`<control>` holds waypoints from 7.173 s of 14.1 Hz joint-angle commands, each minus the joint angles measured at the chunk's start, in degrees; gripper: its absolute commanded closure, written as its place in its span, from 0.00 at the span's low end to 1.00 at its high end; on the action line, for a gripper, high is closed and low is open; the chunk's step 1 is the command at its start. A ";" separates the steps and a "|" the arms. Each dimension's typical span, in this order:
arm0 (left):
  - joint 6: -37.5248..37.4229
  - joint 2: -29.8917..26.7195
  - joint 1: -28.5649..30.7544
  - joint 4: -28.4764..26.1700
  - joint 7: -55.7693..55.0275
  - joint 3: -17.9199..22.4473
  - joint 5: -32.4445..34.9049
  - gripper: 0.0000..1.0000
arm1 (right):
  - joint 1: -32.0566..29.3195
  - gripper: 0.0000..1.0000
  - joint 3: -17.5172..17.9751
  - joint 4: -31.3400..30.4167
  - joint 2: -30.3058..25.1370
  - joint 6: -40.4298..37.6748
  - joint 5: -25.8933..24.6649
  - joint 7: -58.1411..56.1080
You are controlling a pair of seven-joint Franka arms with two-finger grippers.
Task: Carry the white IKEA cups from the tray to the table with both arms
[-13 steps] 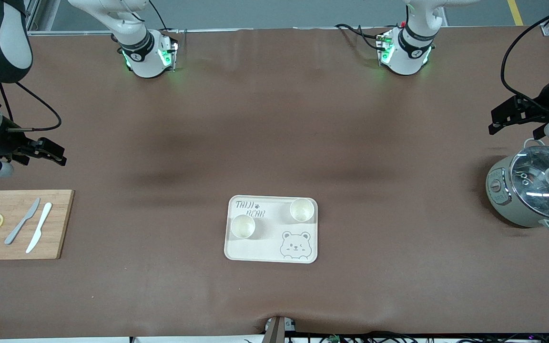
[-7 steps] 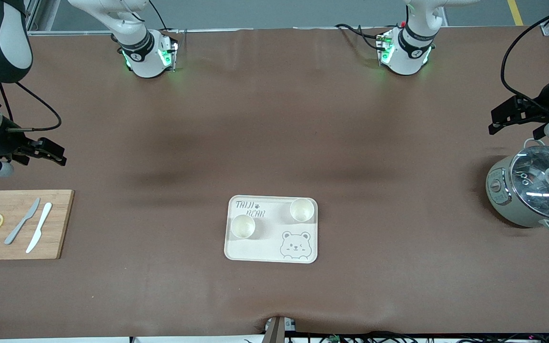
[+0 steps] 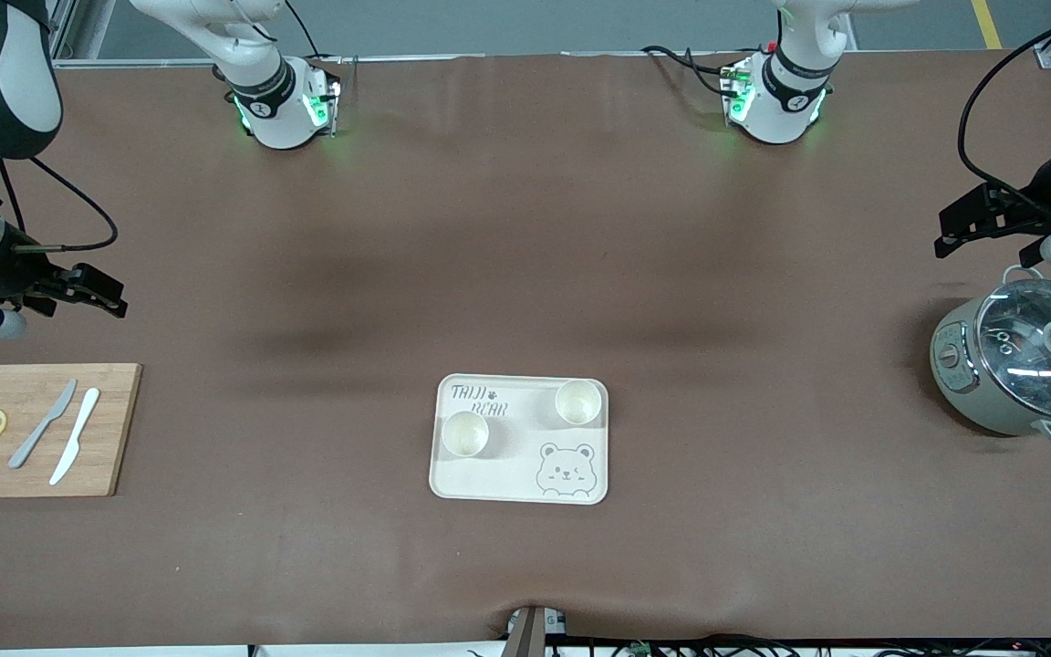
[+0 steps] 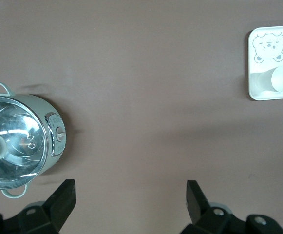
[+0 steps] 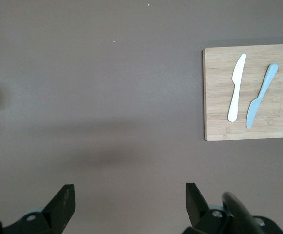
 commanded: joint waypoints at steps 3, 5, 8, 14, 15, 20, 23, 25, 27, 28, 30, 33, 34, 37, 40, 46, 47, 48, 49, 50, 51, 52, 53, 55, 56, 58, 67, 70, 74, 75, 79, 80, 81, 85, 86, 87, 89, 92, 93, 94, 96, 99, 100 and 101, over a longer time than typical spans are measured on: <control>-0.71 0.26 0.09 0.71 0.72 -0.45 -0.14 0.00 | -0.51 0.00 0.45 -0.71 -1.19 -0.28 -0.10 0.04; -0.71 0.43 0.00 0.71 -0.41 -0.79 -0.67 0.00 | -0.42 0.00 0.45 -0.71 -1.19 -0.28 -0.10 0.04; -0.62 2.19 -1.58 0.71 -4.02 -2.29 -0.14 0.00 | -0.42 0.00 0.45 -0.71 -1.10 -0.10 -0.10 0.04; -0.54 6.31 -10.71 1.59 -17.36 -3.43 3.81 0.00 | -0.42 0.00 0.45 -0.54 -1.10 -0.10 -0.10 0.12; -0.54 7.37 -11.07 2.03 -18.60 -3.61 3.81 0.00 | -0.33 0.00 0.45 -0.54 -1.10 -0.19 -0.10 0.12; -0.19 13.51 -15.64 5.54 -24.84 -3.61 3.46 0.00 | -0.33 0.00 0.54 -0.54 -1.10 -0.36 -0.10 0.12; 0.86 17.47 -18.19 8.18 -28.01 -3.61 3.46 0.00 | -0.33 0.00 0.54 -0.54 -1.10 -0.45 -0.10 0.12; 2.44 19.76 -19.86 9.23 -30.29 -3.61 3.46 0.00 | -0.33 0.00 0.54 -0.54 -1.10 -0.45 -0.10 0.12; 4.03 22.39 -21.26 10.38 -31.97 -3.61 3.37 0.00 | -0.33 0.00 0.54 -0.54 -1.10 -0.37 -0.10 0.12; 4.90 23.71 -22.05 10.82 -32.67 -3.61 3.46 0.00 | -0.33 0.00 0.54 -0.54 -1.10 -0.36 -0.10 0.12; 7.36 26.35 -23.46 11.35 -33.82 -3.61 3.37 0.00 | -0.33 0.00 0.54 -0.54 -1.10 -0.36 -0.10 0.12; 11.58 29.43 -25.05 11.35 -34.96 -3.43 3.46 0.00 | -0.33 0.00 0.54 -0.54 -1.10 -0.36 -0.10 0.12; 12.81 30.48 -25.49 11.35 -35.22 -3.43 3.46 0.00 | -0.33 0.00 0.54 -0.54 -1.10 -0.36 -0.10 0.12; 17.73 32.51 -26.36 11.35 -36.10 -3.43 3.46 0.00 | -0.33 0.00 0.54 -0.54 -1.10 -0.36 -0.10 0.12; 21.52 35.23 -27.16 12.57 -36.19 -3.17 3.55 0.00 | -0.33 0.00 0.54 -0.62 -1.10 -0.36 -0.10 0.21; 26.44 39.63 -28.83 14.16 -35.93 -2.82 4.16 0.00 | -0.33 0.00 0.54 -0.54 -1.10 -0.28 -0.10 0.21; 26.71 40.07 -28.92 14.16 -35.84 -2.82 5.21 0.00 | -0.33 0.00 0.54 -0.54 -1.10 -0.28 -0.10 0.21; 26.71 40.94 -28.92 14.16 -35.75 -2.82 6.79 0.00 | -0.33 0.00 0.54 -0.54 -1.10 -0.28 -0.10 0.21; 27.06 41.65 -28.83 14.16 -35.40 -2.82 7.76 0.00 | -0.33 0.00 0.54 -0.54 -1.02 -0.19 -0.10 0.21; 28.37 42.00 -28.83 14.16 -35.31 -2.91 8.03 0.00 | -0.33 0.00 0.54 -0.54 -1.10 -0.28 -0.10 0.21; 29.25 42.53 -28.83 14.07 -35.14 -2.82 8.03 0.00 | -0.33 0.00 0.54 -0.54 -1.10 -0.19 -0.18 0.21; 30.22 42.97 -28.74 14.07 -35.05 -2.82 8.12 0.00 | -0.33 0.00 0.54 -0.54 -1.10 -0.19 -0.10 0.21; 31.01 43.32 -28.74 14.07 -35.05 -2.82 8.56 0.00 | -0.33 0.00 0.54 -0.54 -1.10 -0.19 -0.10 0.21; 32.33 44.20 -28.48 14.07 -34.79 -2.82 9.00 0.00 | -0.33 0.00 0.54 -0.54 -1.02 -0.19 -0.10 0.21; 33.20 44.55 -28.39 13.99 -34.61 -2.82 9.09 0.00 | -0.33 0.00 0.54 -0.54 -1.10 -0.10 -0.10 0.21; 33.30 45.08 -28.13 13.99 -33.73 -2.82 9.26 0.00 | -0.33 0.00 0.54 -0.54 -1.02 -0.10 -0.10 0.21; 35.85 47.54 -28.04 13.37 -34.61 -2.73 9.35 0.00 | -0.33 0.00 0.54 -0.54 -1.02 -0.28 -0.10 0.12; 36.73 48.07 -28.21 13.46 -34.87 -2.73 9.09 0.00 | -0.33 0.00 0.54 -0.54 -1.02 -0.28 -0.18 0.12; 37.52 48.77 -28.65 13.46 -35.75 -2.82 9.00 0.00 | -0.33 0.00 0.54 -0.54 -1.02 -0.28 -0.18 0.12; 37.52 48.77 -28.65 13.46 -35.75 -2.73 9.00 0.00 | -0.33 0.00 0.54 -0.54 -1.02 -0.28 -0.10 0.12; 37.52 48.77 -28.74 13.55 -35.84 -2.73 9.00 0.00 | -0.33 0.00 0.54 -0.54 -1.02 -0.28 -0.18 0.12; 37.52 48.86 -28.74 13.55 -35.93 -2.73 8.91 0.00 | -0.42 0.00 0.54 -0.54 -1.02 -0.28 -0.18 0.12; 37.52 48.77 -28.74 13.55 -36.19 -2.82 8.91 0.00 | -0.42 0.00 0.54 -0.54 -1.02 -0.28 -0.18 0.04; 37.52 48.77 -28.83 13.63 -36.89 -2.73 8.91 0.14 | -0.42 0.00 0.54 -0.54 -1.02 -0.28 -0.10 0.12; 37.52 48.77 -28.83 13.63 -37.42 -2.73 8.91 0.26 | -0.42 0.00 0.54 -0.54 -1.02 -0.28 -0.18 0.12; 37.52 48.77 -28.83 13.63 -37.77 -2.82 8.91 0.37 | -0.42 0.00 0.54 -0.54 -1.02 -0.28 -0.10 0.12; 37.52 48.77 -29.00 13.72 -38.12 -2.82 8.91 0.65 | -0.42 0.00 0.54 -0.54 -1.02 -0.28 -0.18 0.12; 37.52 48.77 -29.01 13.72 -38.30 -2.82 9.00 1.00 | -0.42 0.00 0.54 -0.54 -1.02 -0.19 -0.18 0.12; 37.52 48.77 -29.01 13.72 -38.39 -2.73 9.00 1.00 | -0.42 0.00 0.54 -0.54 -1.02 -0.19 -0.18 0.04; 37.52 48.77 -29.01 13.72 -38.48 -2.82 8.91 1.00 | -0.42 0.00 0.54 -0.54 -1.02 -0.19 -0.18 0.04; 37.52 48.69 -28.92 13.72 -38.65 -2.82 8.91 1.00 | -0.42 0.00 0.54 -0.45 -1.02 -0.19 -0.18 0.04; 37.52 48.69 -29.01 13.72 -38.65 -2.82 8.82 1.00 | -0.42 0.00 0.54 -0.54 -1.02 -0.19 -0.18 -0.05; 37.52 48.69 -29.01 13.72 -38.65 -2.82 8.82 1.00 | -0.42 0.00 0.54 -0.45 -1.02 -0.19 -0.18 0.03; 37.52 48.60 -29.01 13.72 -38.65 -2.82 8.82 1.00 | -0.42 0.00 0.54 -0.36 -1.02 -0.19 -0.18 0.04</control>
